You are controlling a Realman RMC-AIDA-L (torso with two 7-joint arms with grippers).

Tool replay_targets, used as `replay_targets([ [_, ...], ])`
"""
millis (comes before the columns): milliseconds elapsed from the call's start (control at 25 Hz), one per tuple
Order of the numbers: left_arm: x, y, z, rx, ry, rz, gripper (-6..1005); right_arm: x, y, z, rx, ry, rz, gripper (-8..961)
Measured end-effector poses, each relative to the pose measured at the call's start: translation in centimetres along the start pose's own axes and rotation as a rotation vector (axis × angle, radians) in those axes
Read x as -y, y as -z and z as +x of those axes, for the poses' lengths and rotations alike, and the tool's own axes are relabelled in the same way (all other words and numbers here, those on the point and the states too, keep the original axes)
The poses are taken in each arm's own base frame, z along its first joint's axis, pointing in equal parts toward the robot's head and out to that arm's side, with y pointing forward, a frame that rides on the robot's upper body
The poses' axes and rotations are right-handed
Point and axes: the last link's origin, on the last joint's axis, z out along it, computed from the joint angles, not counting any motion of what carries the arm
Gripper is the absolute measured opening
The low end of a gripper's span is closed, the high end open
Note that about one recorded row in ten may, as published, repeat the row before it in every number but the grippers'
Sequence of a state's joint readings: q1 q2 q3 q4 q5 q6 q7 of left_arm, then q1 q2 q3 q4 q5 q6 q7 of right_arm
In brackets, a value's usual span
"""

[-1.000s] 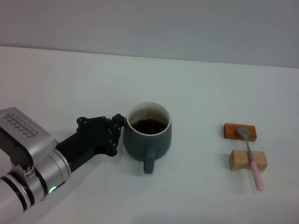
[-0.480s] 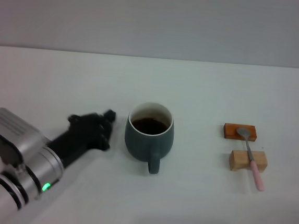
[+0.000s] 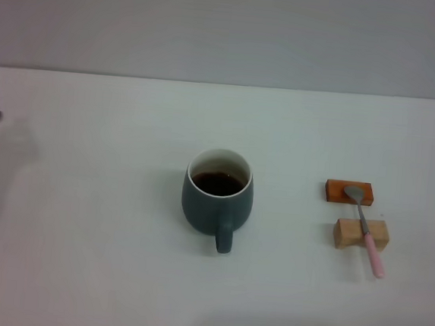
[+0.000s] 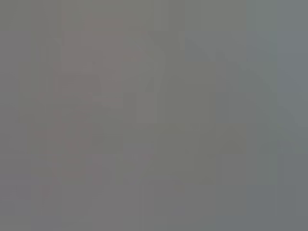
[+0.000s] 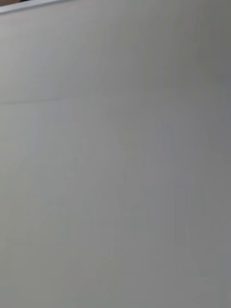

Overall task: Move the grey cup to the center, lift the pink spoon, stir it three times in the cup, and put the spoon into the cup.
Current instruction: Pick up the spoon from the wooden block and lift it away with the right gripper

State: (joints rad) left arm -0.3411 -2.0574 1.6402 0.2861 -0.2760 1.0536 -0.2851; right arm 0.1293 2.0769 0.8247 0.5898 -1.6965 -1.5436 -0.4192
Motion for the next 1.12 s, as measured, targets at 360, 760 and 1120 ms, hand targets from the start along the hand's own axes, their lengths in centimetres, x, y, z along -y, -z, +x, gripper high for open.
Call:
replay_targets([
  [360, 4.0, 1.4, 1.1, -0.076, -0.017, 0.172, 47, -1.6, 2.9, -0.6, -0.039, -0.010, -0.060, 755],
  [760, 4.3, 1.2, 1.4, -0.083, -0.054, 0.181, 46, -5.6, 9.1, -3.1, -0.102, -0.132, -0.233, 755],
  [1120, 5.3, 1.1, 2.1, -0.108, -0.054, 0.218, 47, -7.1, 12.5, -4.2, -0.256, -0.190, -0.396, 754],
])
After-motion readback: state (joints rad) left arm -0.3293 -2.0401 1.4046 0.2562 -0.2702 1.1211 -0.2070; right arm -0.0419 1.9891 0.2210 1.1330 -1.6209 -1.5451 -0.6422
